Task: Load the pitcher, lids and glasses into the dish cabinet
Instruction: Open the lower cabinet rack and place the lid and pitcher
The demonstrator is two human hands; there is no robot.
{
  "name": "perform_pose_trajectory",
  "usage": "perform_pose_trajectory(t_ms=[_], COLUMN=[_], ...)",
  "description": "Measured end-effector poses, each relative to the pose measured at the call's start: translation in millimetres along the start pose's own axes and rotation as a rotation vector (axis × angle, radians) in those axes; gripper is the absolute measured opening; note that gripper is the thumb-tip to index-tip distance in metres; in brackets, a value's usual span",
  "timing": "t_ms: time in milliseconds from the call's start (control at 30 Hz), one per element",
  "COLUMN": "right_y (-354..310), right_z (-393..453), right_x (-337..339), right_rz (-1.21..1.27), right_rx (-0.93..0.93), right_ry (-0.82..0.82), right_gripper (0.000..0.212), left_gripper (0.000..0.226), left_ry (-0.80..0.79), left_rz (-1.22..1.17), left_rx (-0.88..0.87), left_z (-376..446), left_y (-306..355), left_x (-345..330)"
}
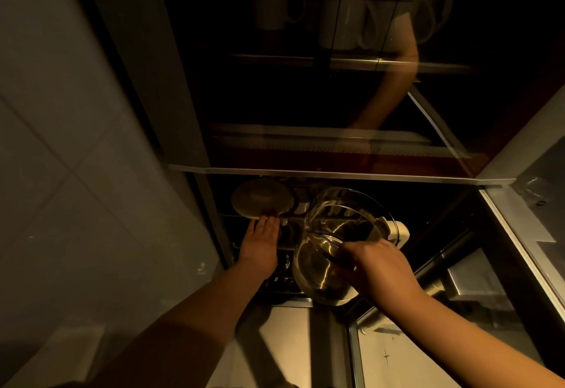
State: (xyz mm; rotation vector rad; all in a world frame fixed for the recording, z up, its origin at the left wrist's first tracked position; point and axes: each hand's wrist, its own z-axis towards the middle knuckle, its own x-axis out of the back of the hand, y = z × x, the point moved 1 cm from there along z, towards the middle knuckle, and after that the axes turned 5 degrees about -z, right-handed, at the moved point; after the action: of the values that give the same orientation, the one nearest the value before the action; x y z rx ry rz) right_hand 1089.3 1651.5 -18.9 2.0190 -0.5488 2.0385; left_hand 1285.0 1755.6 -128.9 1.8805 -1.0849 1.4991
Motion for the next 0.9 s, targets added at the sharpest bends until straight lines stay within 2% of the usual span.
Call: perform_pose_trajectory(t_ms=[300,733,900], right_y=[-3,-6,-7], right_z=[2,4,5], right_x=[2,2,1], right_rz=[-0.004,-0.001,-0.004], right_rx=[-0.014,-0.008,-0.009], right_ry=[-0.009,0.012,0.017], right_gripper=[0.024,0.025,0.025], left_gripper=[0.081,0.076,0.075], left_ry=[-0.058,-0.009,-0.039], left_rz=[-0.034,-0.139,-0.136], left_rx=[-0.021,-0.036,-0.022], left_z=[9,18,19], left_y=[-8,-16,-15], left_x=[7,6,9])
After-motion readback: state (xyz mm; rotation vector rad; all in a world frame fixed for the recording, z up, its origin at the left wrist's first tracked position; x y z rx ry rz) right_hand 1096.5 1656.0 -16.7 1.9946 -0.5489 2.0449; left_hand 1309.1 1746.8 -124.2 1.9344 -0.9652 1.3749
